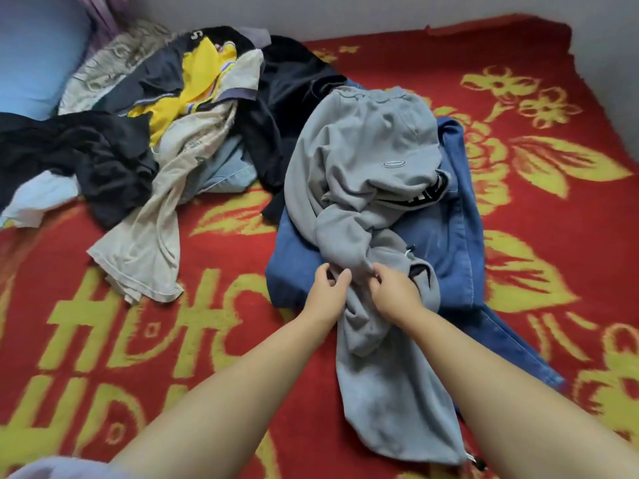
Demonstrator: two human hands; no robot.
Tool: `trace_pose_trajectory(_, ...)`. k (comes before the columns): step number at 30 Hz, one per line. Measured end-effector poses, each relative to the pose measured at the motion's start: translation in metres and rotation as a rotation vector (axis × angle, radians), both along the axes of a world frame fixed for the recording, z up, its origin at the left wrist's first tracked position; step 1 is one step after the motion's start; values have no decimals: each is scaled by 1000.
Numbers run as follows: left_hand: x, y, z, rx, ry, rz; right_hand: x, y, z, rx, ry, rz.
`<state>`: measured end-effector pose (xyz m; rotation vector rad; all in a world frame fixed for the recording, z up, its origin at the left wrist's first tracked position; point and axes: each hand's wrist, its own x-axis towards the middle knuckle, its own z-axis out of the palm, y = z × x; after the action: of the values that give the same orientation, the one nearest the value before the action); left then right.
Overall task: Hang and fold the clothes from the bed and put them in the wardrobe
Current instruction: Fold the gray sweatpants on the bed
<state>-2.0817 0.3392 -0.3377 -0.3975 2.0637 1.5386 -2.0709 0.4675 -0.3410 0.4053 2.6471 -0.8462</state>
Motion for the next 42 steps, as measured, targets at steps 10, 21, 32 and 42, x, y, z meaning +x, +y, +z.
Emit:
trace_pose_trajectory(10,22,-48,99,-64,-29,-61,132,-55,111,-437,-172,421)
trace_pose_trajectory(21,135,-181,316,192,363,-414,127,-49,200,-1092,-443,-776)
trace_pose_trajectory(32,171,-313,353,-205,-81,-1068,122,-214,313,-616,-96,-434)
trace_pose_trajectory(42,136,-242,362,336,-435,-210,241,-242,426,-79,323,570)
